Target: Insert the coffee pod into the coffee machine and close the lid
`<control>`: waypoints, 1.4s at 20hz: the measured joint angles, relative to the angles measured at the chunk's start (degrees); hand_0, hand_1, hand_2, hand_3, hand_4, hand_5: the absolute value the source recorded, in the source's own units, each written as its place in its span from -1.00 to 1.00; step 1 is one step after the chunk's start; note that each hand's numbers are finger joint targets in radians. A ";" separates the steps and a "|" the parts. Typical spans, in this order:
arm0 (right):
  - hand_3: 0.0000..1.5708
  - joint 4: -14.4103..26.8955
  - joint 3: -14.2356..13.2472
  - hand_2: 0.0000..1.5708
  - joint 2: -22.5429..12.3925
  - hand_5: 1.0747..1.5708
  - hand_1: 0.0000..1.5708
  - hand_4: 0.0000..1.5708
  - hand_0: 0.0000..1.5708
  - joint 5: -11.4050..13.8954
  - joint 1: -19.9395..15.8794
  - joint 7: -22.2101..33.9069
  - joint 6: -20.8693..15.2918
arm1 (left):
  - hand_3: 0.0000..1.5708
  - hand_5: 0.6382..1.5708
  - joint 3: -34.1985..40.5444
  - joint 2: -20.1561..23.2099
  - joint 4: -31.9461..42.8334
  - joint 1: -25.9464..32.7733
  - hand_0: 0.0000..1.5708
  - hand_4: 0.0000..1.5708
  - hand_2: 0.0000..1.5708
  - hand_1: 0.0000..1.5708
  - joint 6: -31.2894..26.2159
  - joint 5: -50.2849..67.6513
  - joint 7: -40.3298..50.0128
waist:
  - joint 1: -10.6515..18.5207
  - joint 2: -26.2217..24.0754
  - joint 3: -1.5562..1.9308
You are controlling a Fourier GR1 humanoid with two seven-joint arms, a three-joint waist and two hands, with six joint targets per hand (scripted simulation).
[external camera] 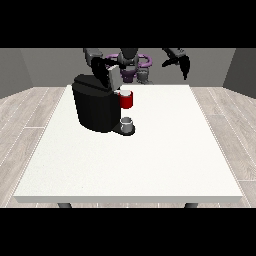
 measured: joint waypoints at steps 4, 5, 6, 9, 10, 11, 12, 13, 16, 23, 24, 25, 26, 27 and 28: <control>-1.00 0.57 0.12 -1.00 -0.66 1.00 -1.00 -1.00 -1.00 1.23 -2.73 1.88 -1.30 | -1.00 1.00 -0.41 0.08 -0.56 -1.54 -1.00 -0.58 -1.00 -1.00 -0.35 0.44 1.02 | 1.14 1.27 0.22; -1.00 0.74 0.25 -1.00 -0.69 1.00 -1.00 -1.00 -1.00 1.34 -2.95 2.06 -1.15 | -1.00 1.00 -0.73 -0.31 -0.73 -1.30 -1.00 -0.59 -1.00 -1.00 -0.04 0.28 1.36 | 1.20 0.97 0.25; -1.00 0.32 1.08 -1.00 0.04 1.00 -1.00 -1.00 -1.00 1.91 -3.27 1.49 -1.38 | -1.00 1.00 -0.72 -0.12 -0.48 -1.11 -1.00 -0.55 -1.00 -1.00 -0.02 0.11 0.97 | 1.35 0.91 0.16; -1.00 -0.13 1.78 -1.00 0.75 1.00 -1.00 -1.00 -1.00 2.77 -4.59 2.18 -2.37 | -1.00 1.00 -0.85 0.15 -0.05 -0.95 -1.00 -0.57 -1.00 -1.00 -0.45 0.17 0.18 | 2.10 1.65 0.19; -1.00 -0.02 2.10 -1.00 0.94 1.00 -1.00 -1.00 -1.00 3.18 -5.21 2.88 -2.76 | -1.00 1.00 -0.92 0.12 0.07 -1.17 -1.00 -0.59 -1.00 -1.00 -0.53 0.26 0.27 | 2.29 1.74 0.24; -1.00 -0.06 2.52 -1.00 0.93 1.00 -1.00 -0.87 -1.00 3.83 -6.25 3.22 -3.17 | -1.00 1.00 -0.93 0.14 0.08 -1.82 -1.00 -0.58 -1.00 -1.00 -0.53 0.32 0.21 | 2.71 2.21 0.25; -1.00 -0.31 3.31 -1.00 1.20 1.00 -1.00 -0.89 -1.00 4.47 -6.91 2.61 -3.06 | -1.00 1.00 -0.86 0.44 0.19 -1.80 -1.00 -0.54 -1.00 -1.00 -0.83 0.41 -0.28 | 3.22 2.35 0.15; -1.00 -0.43 4.21 -1.00 1.90 1.00 -1.00 -0.90 -1.00 5.23 -7.50 2.22 -3.38 | -1.00 1.00 -0.90 0.49 0.27 -1.84 -1.00 -0.49 -1.00 -1.00 -1.02 0.53 -0.25 | 3.67 2.30 0.06; -1.00 -0.25 5.91 -1.00 2.94 1.00 -1.00 -0.62 -1.00 7.16 -10.65 2.40 -4.12 | -1.00 1.00 -1.10 0.30 0.45 -2.18 -1.00 -0.48 -1.00 -1.00 -1.12 0.75 -0.88 | 5.11 2.68 -0.09; -1.00 2.55 5.90 -1.00 3.69 1.00 -1.00 -0.87 -1.00 9.20 -18.44 3.55 -5.10 | -1.00 1.00 -0.93 1.09 0.25 -3.54 -1.00 -0.46 -1.00 -1.00 -1.20 1.08 -0.88 | 6.68 4.32 -0.20; -1.00 2.90 6.09 -1.00 3.96 1.00 -1.00 -0.81 -1.00 9.52 -19.12 3.59 -5.17 | -1.00 1.00 -0.77 1.27 0.37 -3.38 -1.00 -0.47 -1.00 -1.00 -1.43 1.32 -1.54 | 6.95 4.63 -0.20; -1.00 3.44 6.17 -1.00 4.07 1.00 -1.00 -0.89 -1.00 10.06 -20.18 3.70 -5.59 | -1.00 1.00 -0.86 1.29 0.32 -3.59 -1.00 -0.45 -1.00 -1.00 -1.64 1.46 -1.85 | 7.38 5.14 -0.21; -1.00 4.06 6.08 -1.00 3.54 1.00 -1.00 -1.00 -1.00 10.40 -21.21 3.50 -5.33 | -1.00 1.00 -0.73 1.51 0.06 -4.04 -1.00 -0.43 -1.00 -1.00 -1.93 1.83 -1.69 | 7.81 5.70 -0.22; -1.00 4.61 6.06 -1.00 3.23 1.00 -1.00 -0.93 -1.00 10.74 -21.88 3.33 -5.15 | -1.00 1.00 -0.68 1.61 -0.03 -3.93 -1.00 -0.49 -1.00 -1.00 -2.33 2.24 -1.92 | 8.14 6.04 -0.22; -1.00 5.01 6.00 -1.00 3.03 1.00 -1.00 -1.00 -1.00 10.93 -22.59 3.23 -4.92 | -1.00 1.00 -0.60 1.63 0.09 -3.78 -1.00 -0.53 -1.00 -1.00 -2.18 2.19 -2.21 | 8.10 6.25 -0.21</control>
